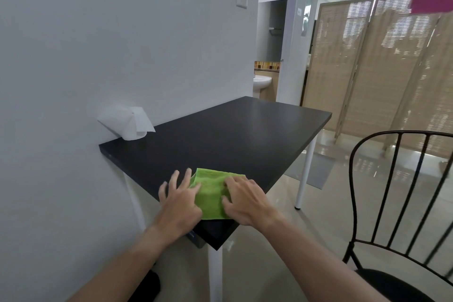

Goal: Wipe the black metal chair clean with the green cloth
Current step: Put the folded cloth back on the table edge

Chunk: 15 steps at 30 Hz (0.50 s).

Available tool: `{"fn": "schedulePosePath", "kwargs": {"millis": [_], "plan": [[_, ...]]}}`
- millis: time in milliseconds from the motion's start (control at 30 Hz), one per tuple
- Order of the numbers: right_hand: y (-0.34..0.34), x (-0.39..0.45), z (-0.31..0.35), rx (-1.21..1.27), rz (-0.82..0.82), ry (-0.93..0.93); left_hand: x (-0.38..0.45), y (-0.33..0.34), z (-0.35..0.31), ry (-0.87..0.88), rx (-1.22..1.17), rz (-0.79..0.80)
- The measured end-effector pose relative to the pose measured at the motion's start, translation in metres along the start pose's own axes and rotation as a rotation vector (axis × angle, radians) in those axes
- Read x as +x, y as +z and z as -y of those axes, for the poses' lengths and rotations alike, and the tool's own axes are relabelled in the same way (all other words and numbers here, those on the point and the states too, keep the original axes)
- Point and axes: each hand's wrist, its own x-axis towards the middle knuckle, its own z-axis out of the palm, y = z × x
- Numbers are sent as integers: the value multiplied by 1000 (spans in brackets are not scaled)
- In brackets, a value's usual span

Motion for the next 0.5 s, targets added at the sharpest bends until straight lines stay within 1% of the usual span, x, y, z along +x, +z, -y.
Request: {"fn": "schedulePosePath", "kwargs": {"millis": [67,100,167,233,300,367,433,500], "plan": [[14,-5,2,-92,95,2,-1,7,-6,23,42,22],[20,-7,3,-117,123,13,0,11,-6,42,39,57],[27,-7,1,-131,161,34,5,18,-2,85,82,146],[29,-2,0,-126,174,58,13,19,5,136,150,200],[27,4,-1,-83,198,117,24,17,9,151,136,248],[28,8,1,-55,210,163,33,18,11,161,135,248],[29,11,3,-50,205,176,38,22,15,180,193,261],[30,11,3,-52,194,177,40,25,20,206,270,242]]}}
